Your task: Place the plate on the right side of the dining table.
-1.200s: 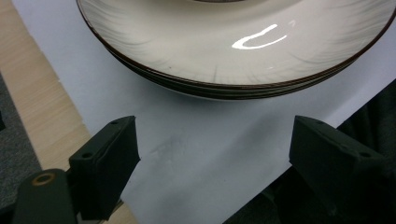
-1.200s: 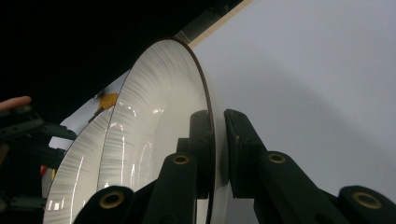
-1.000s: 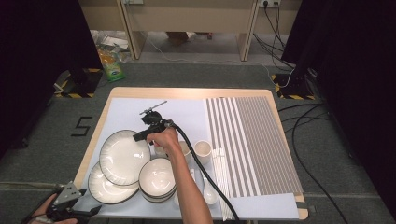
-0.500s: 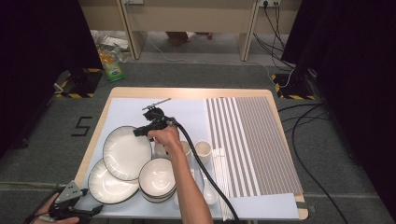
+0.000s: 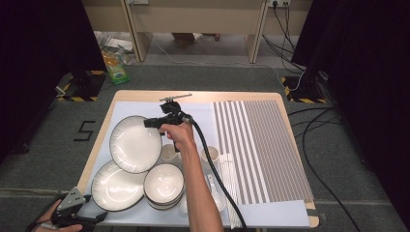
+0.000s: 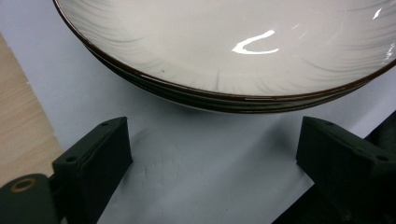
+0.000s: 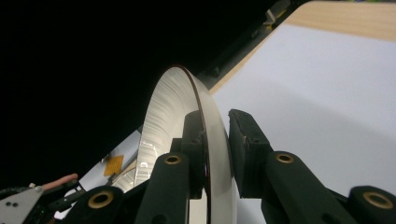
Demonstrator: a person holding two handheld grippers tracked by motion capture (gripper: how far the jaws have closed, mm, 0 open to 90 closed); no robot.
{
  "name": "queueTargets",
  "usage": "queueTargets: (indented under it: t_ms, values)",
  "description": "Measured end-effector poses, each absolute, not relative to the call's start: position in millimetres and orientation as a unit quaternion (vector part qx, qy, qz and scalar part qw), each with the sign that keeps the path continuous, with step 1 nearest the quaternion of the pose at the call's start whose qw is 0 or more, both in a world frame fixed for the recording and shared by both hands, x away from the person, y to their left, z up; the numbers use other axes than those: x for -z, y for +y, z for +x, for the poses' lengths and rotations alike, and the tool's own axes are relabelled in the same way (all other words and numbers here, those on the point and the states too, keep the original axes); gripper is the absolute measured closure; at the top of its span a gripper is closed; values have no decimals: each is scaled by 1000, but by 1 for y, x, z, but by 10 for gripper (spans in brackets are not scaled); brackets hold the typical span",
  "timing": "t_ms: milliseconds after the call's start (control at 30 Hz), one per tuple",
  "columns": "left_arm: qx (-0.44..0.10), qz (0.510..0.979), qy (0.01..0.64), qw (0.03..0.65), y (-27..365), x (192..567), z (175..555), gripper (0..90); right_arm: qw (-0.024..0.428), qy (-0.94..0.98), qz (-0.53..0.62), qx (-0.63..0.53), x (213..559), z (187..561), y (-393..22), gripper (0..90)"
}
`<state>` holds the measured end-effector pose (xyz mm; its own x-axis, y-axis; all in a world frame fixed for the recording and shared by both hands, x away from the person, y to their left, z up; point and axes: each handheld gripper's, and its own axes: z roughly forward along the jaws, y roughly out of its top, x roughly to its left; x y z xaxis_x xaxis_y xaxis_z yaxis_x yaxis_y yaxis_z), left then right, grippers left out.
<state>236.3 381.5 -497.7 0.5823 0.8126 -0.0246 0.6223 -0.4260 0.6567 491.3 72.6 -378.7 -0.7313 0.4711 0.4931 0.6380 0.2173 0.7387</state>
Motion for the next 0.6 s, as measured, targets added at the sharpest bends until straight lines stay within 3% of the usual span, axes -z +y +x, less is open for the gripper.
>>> queueTargets:
  t_ms: [600]
  values:
    - [-149, 829, 436, 316, 380, 498, 237, 68, 48, -733, -412, 540, 354, 509, -23, 759]
